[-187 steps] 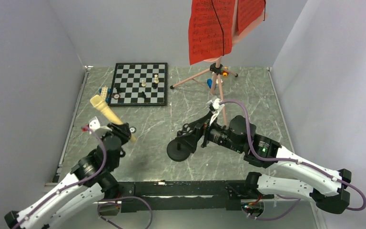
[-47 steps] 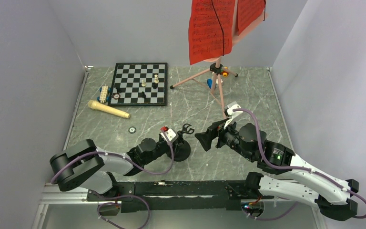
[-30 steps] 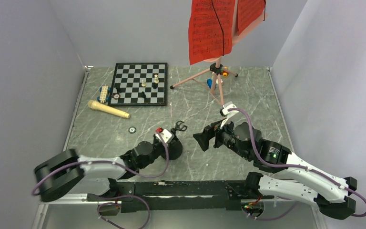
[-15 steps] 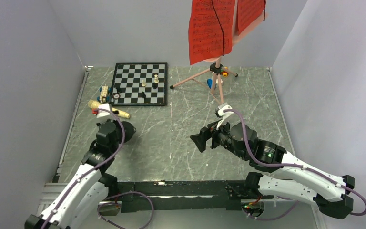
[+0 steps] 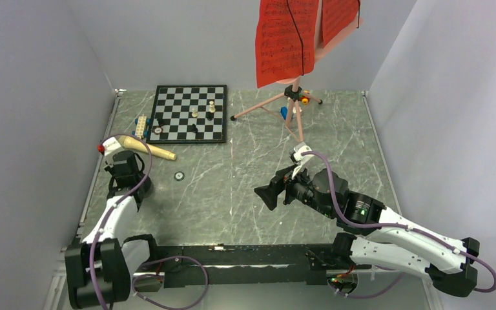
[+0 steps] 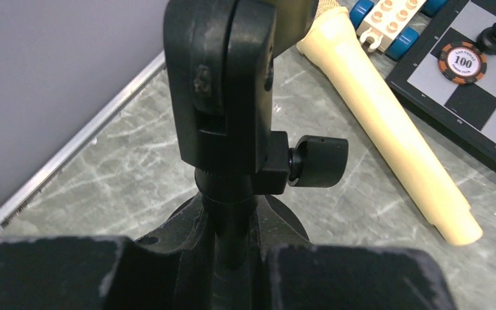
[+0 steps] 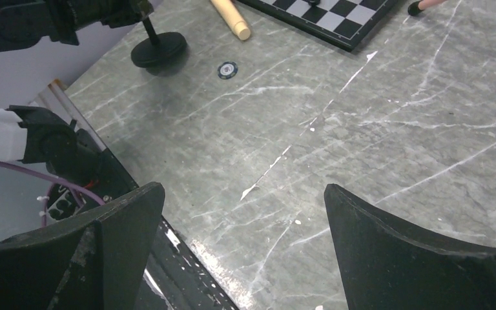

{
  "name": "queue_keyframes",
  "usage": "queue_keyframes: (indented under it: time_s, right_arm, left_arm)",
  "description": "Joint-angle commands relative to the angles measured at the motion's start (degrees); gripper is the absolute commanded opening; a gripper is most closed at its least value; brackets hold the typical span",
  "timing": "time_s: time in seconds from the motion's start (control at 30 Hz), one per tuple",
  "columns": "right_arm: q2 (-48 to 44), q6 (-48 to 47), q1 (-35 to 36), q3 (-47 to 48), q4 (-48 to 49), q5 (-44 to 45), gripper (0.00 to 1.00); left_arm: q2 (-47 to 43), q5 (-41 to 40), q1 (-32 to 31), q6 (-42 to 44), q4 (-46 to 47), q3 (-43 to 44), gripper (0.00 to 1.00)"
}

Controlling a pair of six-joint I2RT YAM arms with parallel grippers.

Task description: Pack up the instrument practice props

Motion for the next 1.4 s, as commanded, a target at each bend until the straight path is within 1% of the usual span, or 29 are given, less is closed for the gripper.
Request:
queue_keyframes:
  time_s: [0.0, 0.17, 0.3, 0.37, 0.43, 0.53, 0.57, 0.67, 0.77, 0.83, 0.97, 1.0, 1.03, 1.1, 1.13, 1.2, 1.23, 1.3, 1.37]
  right_arm:
    - [0.05, -1.38, 0.00, -0.46, 5.08, -1.17, 1.00]
    - [0.82, -2.00, -0.12, -1.73, 6.23, -1.72, 1.00]
    - [1.30, -2.48, -0.19, -1.98, 5.79, -1.82, 1.00]
    - [1.16, -2.67, -0.21, -2.08, 5.58, -1.64, 1.00]
    - [1.11, -2.92, -0.25, -2.08, 5.50, -1.55, 1.00]
    - [1.27, -2.82, -0.30, -2.00, 5.14, -1.53, 1.00]
    - [1.24, -2.76, -0.34, -1.97, 5.06, -1.54, 1.00]
    - [1.12, -2.53, -0.29, -1.91, 4.91, -1.63, 1.00]
    - [1.82, -2.09, -0.30, -1.26, 4.80, -1.92, 1.00]
    - [2.68, -1.68, -0.37, -0.44, 4.56, -1.99, 1.00]
    - [4.31, -0.91, -0.38, 0.60, 4.16, -0.09, 1.00]
    - [4.91, -0.59, -0.45, 1.02, 3.73, 1.02, 1.00]
    - [5.64, -0.05, -0.70, 1.52, 2.89, 2.92, 1.00]
    - [7.71, 0.91, -2.93, 2.72, 0.91, 4.81, 1.00]
    - [9.07, 1.79, -5.51, 3.46, -0.18, 4.67, 1.00]
    - [11.02, 3.81, -13.00, 4.13, -1.16, 1.55, 1.00]
    - [11.23, 5.02, -16.07, 4.11, -1.08, 1.27, 1.00]
    - [11.22, 7.21, -19.18, 3.75, -0.44, 4.16, 1.00]
    - [11.48, 9.25, -21.51, 2.71, 0.15, 8.02, 1.00]
  left_arm:
    - [4.47, -1.07, 1.19, 7.33, 14.36, 5.17, 0.00]
    - [10.91, -0.23, 2.83, 10.48, 19.80, 5.46, 0.00]
    - [13.84, 2.71, 3.85, 9.75, 19.09, 7.09, 0.00]
    - [14.70, 3.48, 3.89, 9.84, 17.48, 8.28, 0.11]
    - [15.35, 4.17, 3.94, 10.28, 15.81, 9.20, 0.29]
    - [15.26, 4.71, 3.94, 9.84, 13.81, 9.22, 0.49]
    - [14.97, 4.92, 3.94, 9.42, 13.33, 8.97, 0.53]
    - [13.23, 5.10, 3.75, 6.71, 11.08, 8.26, 0.63]
    - [9.50, 3.45, 2.88, 4.43, 9.04, 7.00, 0.73]
    - [6.04, 2.51, 2.72, 2.47, 5.32, 7.42, 0.79]
    - [-4.65, 3.11, 2.63, -0.31, -1.64, 7.76, 0.89]
    - [-7.16, 3.60, 2.63, -0.86, -2.84, 7.62, 0.95]
    - [-9.85, 4.28, 2.56, -1.64, -4.04, 7.43, 0.99]
    - [-14.67, 7.26, 1.75, -3.35, -4.94, 6.70, 0.99]
    - [-16.95, 9.16, 0.19, -3.93, -4.86, 5.68, 0.99]
    - [-20.84, 9.71, -6.63, -5.06, -3.00, 3.14, 0.99]
    - [-22.30, 8.27, -12.34, -5.64, -2.32, 2.01, 0.99]
    - [-23.63, 4.72, -22.50, -6.65, -0.94, 0.36, 0.99]
    - [-22.79, 2.07, -30.60, -8.46, -0.49, -0.05, 0.99]
